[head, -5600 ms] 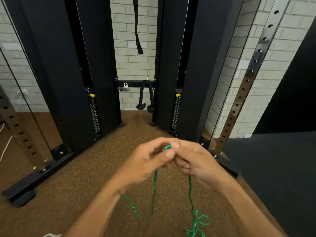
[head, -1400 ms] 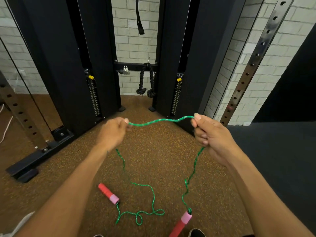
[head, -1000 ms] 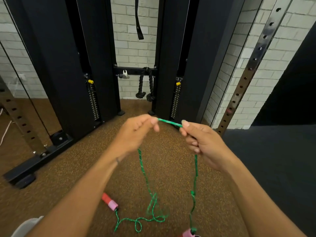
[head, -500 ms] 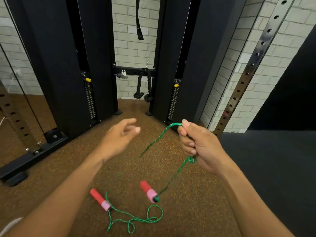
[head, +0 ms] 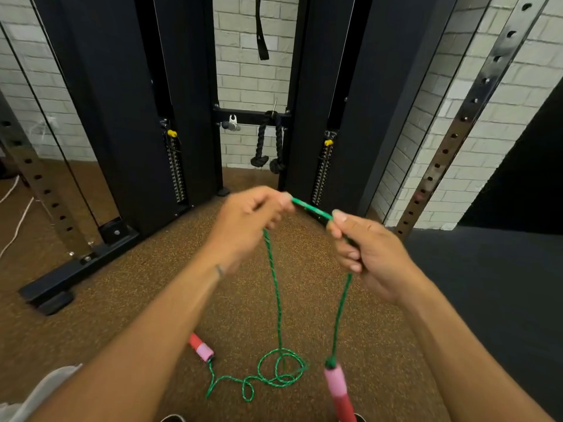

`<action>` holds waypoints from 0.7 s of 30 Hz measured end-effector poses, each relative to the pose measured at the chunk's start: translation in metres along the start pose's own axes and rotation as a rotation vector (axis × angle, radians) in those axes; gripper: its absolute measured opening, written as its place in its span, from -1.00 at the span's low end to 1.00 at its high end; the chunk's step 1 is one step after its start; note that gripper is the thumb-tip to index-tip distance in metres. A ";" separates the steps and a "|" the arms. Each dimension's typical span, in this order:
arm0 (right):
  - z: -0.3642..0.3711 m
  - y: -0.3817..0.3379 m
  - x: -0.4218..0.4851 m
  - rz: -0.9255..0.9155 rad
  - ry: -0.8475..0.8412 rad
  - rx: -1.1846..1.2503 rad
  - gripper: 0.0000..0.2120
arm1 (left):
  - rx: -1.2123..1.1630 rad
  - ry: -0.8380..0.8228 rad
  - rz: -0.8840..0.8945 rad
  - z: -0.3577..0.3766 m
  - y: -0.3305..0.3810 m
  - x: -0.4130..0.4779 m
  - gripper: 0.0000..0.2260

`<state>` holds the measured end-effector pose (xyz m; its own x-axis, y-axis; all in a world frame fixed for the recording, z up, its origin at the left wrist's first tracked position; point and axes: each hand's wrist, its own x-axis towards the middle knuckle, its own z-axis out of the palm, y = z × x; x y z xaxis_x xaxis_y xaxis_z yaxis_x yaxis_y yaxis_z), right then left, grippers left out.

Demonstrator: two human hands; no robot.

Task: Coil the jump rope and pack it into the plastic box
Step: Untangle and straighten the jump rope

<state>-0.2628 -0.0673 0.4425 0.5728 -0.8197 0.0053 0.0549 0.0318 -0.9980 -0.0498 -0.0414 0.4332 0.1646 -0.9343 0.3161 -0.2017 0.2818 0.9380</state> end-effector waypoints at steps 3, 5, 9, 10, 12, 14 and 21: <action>-0.014 -0.005 -0.003 -0.028 0.043 0.047 -0.69 | -0.100 0.202 -0.103 -0.032 -0.009 0.008 -0.85; -0.018 -0.005 -0.004 -0.031 0.057 0.074 -0.70 | -0.124 0.242 -0.185 -0.045 -0.019 0.008 -0.83; -0.014 -0.001 -0.002 -0.033 0.040 0.117 -0.66 | 0.188 0.060 -0.303 -0.047 -0.034 0.003 -0.86; -0.012 -0.001 -0.001 -0.036 0.031 0.114 -0.66 | 0.287 -0.011 -0.294 -0.044 -0.033 0.002 -0.86; -0.006 -0.002 -0.001 -0.041 0.003 0.070 -0.66 | 0.317 -0.168 -0.240 -0.035 -0.024 -0.003 -0.71; 0.000 -0.002 0.000 -0.035 -0.032 0.004 -0.67 | 0.179 -0.297 -0.146 -0.018 -0.012 -0.010 -0.56; 0.005 0.008 0.003 0.032 -0.036 -0.127 -0.66 | 0.131 -0.305 0.011 0.017 -0.003 -0.015 -0.75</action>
<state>-0.2566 -0.0667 0.4353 0.6016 -0.7984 -0.0264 -0.0666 -0.0172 -0.9976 -0.0678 -0.0321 0.4231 -0.1312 -0.9593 0.2500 -0.3279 0.2799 0.9023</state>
